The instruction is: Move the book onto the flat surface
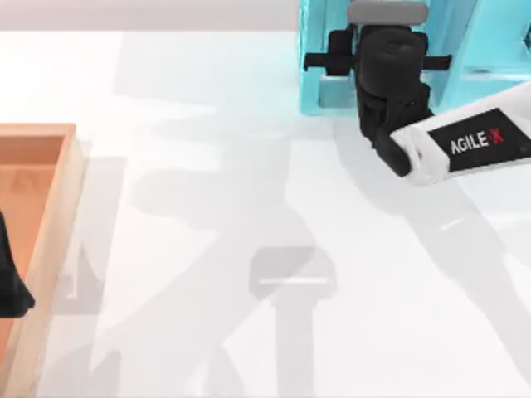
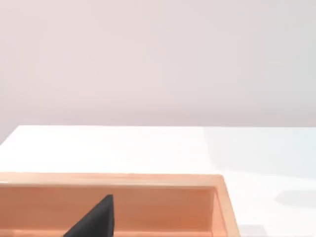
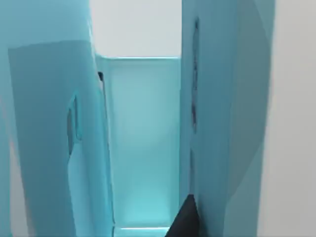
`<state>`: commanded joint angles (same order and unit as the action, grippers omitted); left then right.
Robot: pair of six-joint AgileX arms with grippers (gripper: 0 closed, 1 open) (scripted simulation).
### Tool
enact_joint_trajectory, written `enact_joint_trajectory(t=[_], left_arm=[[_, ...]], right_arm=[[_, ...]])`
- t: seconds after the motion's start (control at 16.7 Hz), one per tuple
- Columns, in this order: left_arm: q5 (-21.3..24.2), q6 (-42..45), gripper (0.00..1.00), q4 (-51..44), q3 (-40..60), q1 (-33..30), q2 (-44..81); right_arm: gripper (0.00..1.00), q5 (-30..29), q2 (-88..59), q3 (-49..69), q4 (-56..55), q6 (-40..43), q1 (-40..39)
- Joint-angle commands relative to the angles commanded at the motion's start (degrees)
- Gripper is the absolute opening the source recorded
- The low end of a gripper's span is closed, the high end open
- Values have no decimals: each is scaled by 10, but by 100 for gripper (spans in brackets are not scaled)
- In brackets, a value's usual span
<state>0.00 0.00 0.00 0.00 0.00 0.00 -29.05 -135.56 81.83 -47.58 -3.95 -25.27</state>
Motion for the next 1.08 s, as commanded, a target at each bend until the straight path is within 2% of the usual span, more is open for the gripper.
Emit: enact_joint_trajectory(t=[0.66,1.08], left_arm=[[0,0,100,0,0,0,0],[0,0,100,0,0,0,0]], right_arm=[[0,-109,447,-228,218,-19,-119],[0,-126,501,-265,254,-24,-138]])
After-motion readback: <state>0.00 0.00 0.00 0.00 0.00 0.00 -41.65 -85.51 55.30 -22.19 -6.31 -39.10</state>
